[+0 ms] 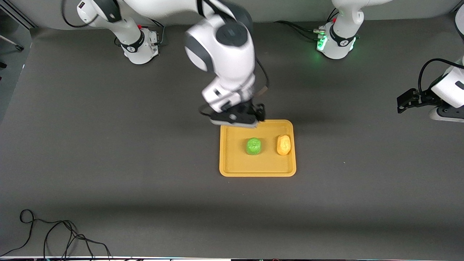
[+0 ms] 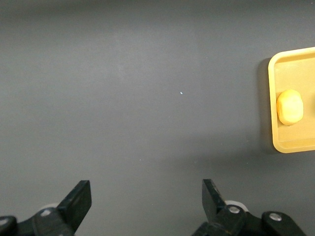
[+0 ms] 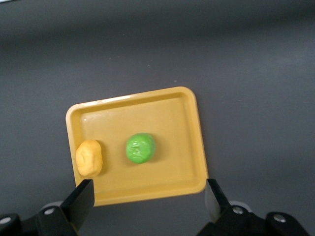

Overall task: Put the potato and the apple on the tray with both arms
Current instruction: 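Open the right gripper and withdraw it from the tray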

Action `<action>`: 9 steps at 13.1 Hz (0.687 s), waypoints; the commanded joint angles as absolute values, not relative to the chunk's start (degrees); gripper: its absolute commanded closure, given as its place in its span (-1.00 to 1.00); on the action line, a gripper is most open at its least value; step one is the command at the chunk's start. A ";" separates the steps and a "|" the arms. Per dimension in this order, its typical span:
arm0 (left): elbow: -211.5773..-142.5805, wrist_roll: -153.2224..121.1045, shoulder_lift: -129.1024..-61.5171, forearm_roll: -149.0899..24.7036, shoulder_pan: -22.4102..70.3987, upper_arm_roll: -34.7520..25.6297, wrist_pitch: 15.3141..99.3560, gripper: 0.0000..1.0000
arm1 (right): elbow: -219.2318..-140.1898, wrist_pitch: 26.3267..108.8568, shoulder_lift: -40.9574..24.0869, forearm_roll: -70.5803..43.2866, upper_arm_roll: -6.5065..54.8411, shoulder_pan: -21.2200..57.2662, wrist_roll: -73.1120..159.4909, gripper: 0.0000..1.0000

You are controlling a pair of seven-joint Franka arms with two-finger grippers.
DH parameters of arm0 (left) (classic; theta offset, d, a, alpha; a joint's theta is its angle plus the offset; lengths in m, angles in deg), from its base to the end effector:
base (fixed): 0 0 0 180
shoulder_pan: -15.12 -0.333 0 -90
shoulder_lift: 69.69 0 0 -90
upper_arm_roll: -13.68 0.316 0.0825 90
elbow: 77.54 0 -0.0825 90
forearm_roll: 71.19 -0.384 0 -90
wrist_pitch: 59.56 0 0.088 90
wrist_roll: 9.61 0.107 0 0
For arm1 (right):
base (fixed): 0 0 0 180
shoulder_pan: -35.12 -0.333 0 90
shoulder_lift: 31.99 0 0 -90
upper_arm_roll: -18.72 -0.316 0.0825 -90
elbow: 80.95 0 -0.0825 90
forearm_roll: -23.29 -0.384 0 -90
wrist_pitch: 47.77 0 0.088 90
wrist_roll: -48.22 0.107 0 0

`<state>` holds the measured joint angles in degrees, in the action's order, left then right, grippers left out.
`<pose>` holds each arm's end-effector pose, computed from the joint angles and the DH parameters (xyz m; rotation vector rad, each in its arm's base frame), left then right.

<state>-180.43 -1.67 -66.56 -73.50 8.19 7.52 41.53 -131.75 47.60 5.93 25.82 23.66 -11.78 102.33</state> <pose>0.5480 0.0096 0.5642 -3.0876 0.2046 -0.0299 0.5377 0.5096 0.5279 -3.0948 0.2937 -0.2347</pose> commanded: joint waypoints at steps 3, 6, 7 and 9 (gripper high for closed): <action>-179.58 -0.73 -66.00 -73.21 8.09 7.61 39.93 -1.00 | -146.11 39.51 -11.11 25.66 23.29 0.45 85.09 -1.00; -179.85 -0.73 -66.08 -73.21 8.09 7.70 40.10 -1.00 | -157.30 40.21 -20.89 23.56 19.44 15.91 73.75 -1.00; -179.85 -0.73 -66.17 -73.21 8.09 7.70 40.36 -1.00 | -159.59 40.56 -22.74 23.46 19.07 19.96 69.88 -1.00; -179.76 -0.64 -66.17 -73.12 8.00 7.70 40.02 -1.00 | -165.47 43.45 -26.87 23.03 18.72 27.09 61.10 -1.00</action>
<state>-180.30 -1.66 -66.58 -73.50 8.16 7.63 41.32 -155.99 39.39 -20.47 24.34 20.36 21.98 67.21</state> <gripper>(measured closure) 0.000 0.000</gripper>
